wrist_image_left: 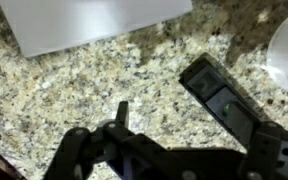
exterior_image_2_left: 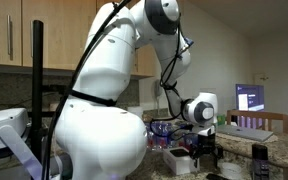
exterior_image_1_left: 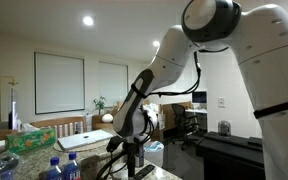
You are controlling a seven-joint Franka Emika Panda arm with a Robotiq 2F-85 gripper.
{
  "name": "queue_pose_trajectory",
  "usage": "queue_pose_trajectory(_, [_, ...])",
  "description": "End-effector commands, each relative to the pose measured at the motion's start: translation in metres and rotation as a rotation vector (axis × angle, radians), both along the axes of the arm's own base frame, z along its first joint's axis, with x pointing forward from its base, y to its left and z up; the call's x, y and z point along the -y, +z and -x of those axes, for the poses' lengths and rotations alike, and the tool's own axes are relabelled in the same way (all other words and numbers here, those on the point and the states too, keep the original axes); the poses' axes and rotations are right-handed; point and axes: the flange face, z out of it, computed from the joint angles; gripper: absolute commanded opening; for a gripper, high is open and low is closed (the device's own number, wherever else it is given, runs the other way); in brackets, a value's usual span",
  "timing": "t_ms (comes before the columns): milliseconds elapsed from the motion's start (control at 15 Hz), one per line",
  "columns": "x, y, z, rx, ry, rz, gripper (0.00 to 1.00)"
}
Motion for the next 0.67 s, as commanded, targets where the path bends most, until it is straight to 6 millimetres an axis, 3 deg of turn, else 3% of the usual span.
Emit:
queue_pose_trajectory(0, [0.014,0.022,0.047,0.046,-0.099,-0.005,1.0])
queue_pose_trajectory(267, [0.026,0.041,0.073,0.068,-0.082,-0.032,1.0])
queue_pose_trajectory(333, [0.022,0.028,0.053,0.035,-0.086,-0.017,1.0])
queue_pose_trajectory(600, [0.024,0.04,0.065,0.053,-0.09,-0.023,1.0])
